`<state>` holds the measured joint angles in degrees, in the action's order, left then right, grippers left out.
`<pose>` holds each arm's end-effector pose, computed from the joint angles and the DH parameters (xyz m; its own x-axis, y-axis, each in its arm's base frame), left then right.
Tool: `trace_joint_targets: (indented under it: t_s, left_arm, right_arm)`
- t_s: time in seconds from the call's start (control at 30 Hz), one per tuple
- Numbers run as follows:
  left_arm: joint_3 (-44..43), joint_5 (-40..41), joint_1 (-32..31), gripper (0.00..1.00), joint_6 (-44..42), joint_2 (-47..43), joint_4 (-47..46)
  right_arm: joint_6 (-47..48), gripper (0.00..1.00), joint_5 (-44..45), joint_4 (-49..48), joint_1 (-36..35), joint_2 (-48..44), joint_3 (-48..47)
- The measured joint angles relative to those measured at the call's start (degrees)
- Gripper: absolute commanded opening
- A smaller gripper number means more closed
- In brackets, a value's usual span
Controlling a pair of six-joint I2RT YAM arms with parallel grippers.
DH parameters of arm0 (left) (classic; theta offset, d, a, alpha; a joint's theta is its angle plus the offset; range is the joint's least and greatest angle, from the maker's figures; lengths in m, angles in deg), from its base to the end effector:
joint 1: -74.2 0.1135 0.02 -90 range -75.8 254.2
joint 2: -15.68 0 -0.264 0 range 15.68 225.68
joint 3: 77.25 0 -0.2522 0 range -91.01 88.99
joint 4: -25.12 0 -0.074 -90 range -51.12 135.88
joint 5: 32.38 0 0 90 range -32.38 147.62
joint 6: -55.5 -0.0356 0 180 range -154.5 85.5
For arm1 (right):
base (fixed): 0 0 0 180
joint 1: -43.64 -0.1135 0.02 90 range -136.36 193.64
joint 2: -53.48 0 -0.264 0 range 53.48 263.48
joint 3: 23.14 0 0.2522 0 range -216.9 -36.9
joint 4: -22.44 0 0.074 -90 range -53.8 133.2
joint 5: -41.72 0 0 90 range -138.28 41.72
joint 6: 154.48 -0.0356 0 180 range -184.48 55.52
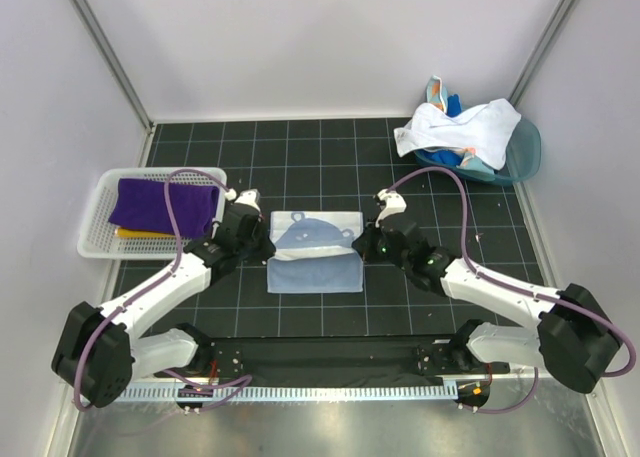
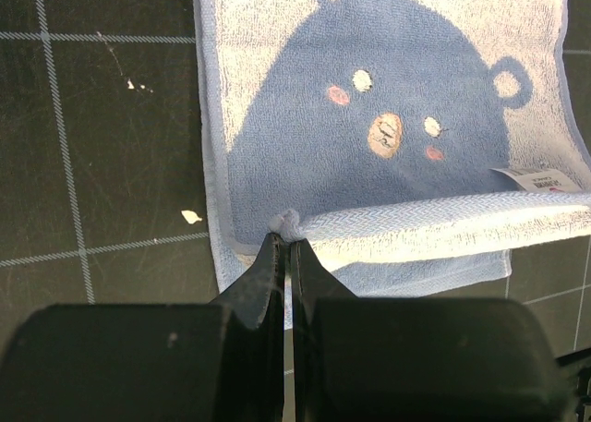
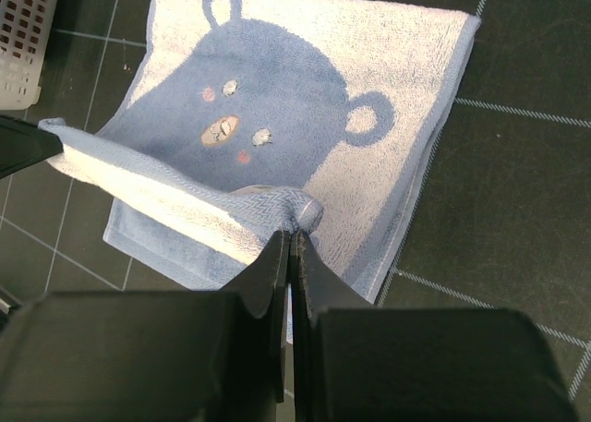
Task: Fold and stack the towels
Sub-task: Fold the towel
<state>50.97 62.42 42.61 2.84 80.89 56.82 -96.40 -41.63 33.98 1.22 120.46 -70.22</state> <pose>0.1991 -0.1189 0.2170 -0.7661 -0.2384 -0.5969 0.0089 0.9246 -0.3808 0.1853 0.1637 0.2136 -0.6425 0.1243 -0.7561 -0.3032 0.8650 0.3998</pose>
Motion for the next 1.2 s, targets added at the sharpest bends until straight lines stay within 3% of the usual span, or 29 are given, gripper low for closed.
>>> trace_joint_targets:
  t_s: [0.43,0.6,0.7,0.8,0.87,0.93,1.2]
  left_arm:
    - [0.9,1.9,-2.7,0.00,1.4,1.0,-0.1]
    - [3.3,2.1,-4.0,0.08,1.8,2.0,-0.2]
    - [4.4,2.2,-4.5,0.14,2.4,2.1,-0.2]
    - [4.7,2.3,-4.7,0.24,2.7,1.9,0.2]
    - [4.7,2.3,-4.8,0.31,2.8,1.2,0.7]
    - [4.6,2.4,-4.8,0.33,2.8,-0.4,1.8]
    - [-0.7,3.4,-4.8,0.31,2.8,-6.4,7.5]
  right_arm:
    - [-2.0,0.01,0.2,-3.5,-2.7,2.8,5.1]
    - [-3.0,0.02,-0.1,-5.1,-3.9,5.1,7.3]
    - [-3.0,0.13,-0.3,-5.7,-4.0,5.3,7.5]
    - [-3.3,0.34,-0.3,-6.1,-4.0,5.3,7.5]
    - [-3.4,0.41,-0.2,-5.8,-4.0,5.0,7.5]
    - [-3.2,0.45,-0.2,-5.0,-4.0,3.9,7.5]
    - [-3.1,0.45,0.6,-0.1,-4.0,-4.3,6.4]
